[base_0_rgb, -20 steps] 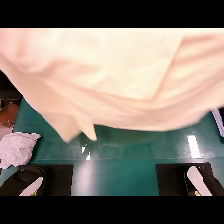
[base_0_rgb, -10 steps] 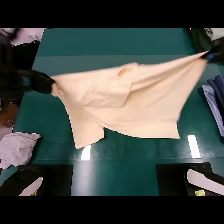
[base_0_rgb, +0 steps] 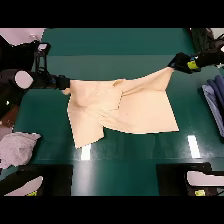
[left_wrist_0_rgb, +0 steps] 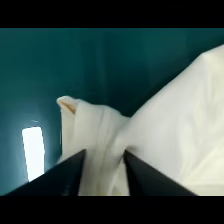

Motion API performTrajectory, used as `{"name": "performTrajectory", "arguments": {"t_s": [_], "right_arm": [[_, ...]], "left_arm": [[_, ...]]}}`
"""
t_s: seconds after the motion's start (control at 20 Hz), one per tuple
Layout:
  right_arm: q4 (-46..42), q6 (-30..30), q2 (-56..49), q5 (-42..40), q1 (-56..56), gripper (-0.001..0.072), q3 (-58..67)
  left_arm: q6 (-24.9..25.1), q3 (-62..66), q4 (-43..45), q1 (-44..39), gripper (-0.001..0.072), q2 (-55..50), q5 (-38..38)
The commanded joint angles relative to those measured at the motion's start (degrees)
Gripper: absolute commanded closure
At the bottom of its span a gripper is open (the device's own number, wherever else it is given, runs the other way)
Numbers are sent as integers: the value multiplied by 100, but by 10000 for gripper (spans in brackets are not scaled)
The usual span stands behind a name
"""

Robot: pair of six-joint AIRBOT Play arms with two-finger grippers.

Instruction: Fold the shirts.

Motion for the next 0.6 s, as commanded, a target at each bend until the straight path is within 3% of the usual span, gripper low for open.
{"name": "performTrajectory", "arguments": {"t_s": [0.0, 0.1, 0.2, 0.3, 0.55], "right_arm": [[-17, 0, -42, 323, -289, 198, 507], [-17, -131, -31, 1137, -509, 421, 898], [-28, -428, 76, 1718, -627, 429, 957], [-28, -562, 181, 2033, -627, 429, 957], [-20, -560, 400, 2020, -393, 429, 957]], "left_arm": [[-208, 457, 7, 442, 282, -225, -629], [-28, 605, -9, 680, 282, -216, -1596], [439, 492, -11, 699, 282, -214, -2243], [584, 105, -372, 699, 282, -214, -2374], [317, -1163, -623, 699, 281, -216, -1480]]}}
